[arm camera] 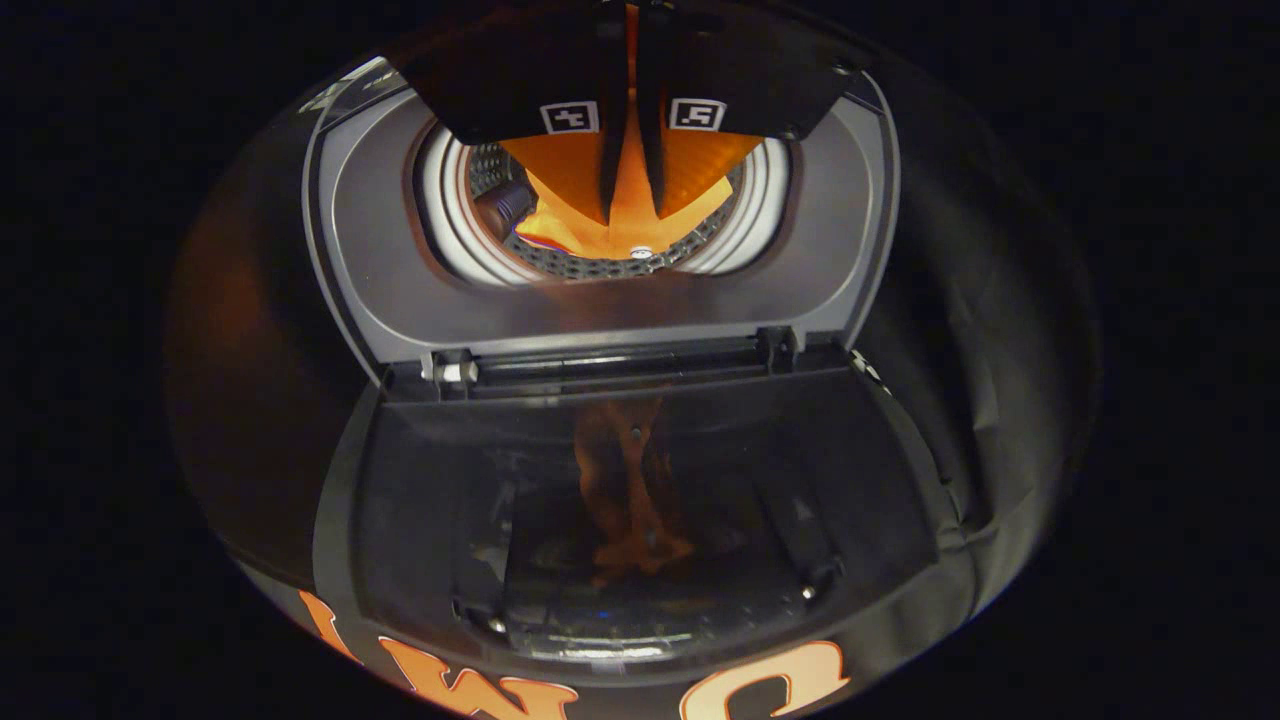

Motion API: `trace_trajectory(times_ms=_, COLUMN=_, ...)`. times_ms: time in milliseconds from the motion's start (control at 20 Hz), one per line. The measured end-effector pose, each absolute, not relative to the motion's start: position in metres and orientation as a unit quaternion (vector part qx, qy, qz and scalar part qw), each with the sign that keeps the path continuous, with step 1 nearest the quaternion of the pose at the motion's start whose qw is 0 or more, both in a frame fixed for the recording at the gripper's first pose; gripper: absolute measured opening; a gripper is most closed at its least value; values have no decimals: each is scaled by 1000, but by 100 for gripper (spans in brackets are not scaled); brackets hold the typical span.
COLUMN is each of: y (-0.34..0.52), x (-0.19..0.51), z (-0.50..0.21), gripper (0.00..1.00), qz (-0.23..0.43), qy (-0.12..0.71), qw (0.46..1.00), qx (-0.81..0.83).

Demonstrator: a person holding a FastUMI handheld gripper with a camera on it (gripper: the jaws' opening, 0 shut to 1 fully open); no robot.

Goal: Put the clothes into the washing machine and then close the washing machine lid.

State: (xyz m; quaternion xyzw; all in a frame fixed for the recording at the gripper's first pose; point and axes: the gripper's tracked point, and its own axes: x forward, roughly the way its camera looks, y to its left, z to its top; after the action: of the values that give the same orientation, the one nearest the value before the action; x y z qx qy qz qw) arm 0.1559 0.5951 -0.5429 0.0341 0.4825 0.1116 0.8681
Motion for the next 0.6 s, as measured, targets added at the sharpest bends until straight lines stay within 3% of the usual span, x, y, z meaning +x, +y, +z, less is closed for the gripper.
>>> trace_trajectory(times_ms=150, y=590, x=149, z=-560, gripper=19, qz=96, qy=502, qw=859, qx=28)
trace_trajectory(times_ms=200, y=589, x=147, z=-561, gripper=26, qz=95, qy=504, qw=858, qx=23)
trace_trajectory(times_ms=300, y=587, x=144, z=-563, gripper=52, qz=96, qy=504, qw=858, qx=10)
trace_trajectory(times_ms=350, y=587, x=144, z=-562, gripper=54, qz=97, qy=504, qw=858, qx=7)
trace_trajectory(times_ms=600, y=585, x=136, z=-564, gripper=89, qz=91, qy=513, qw=853, qx=16)
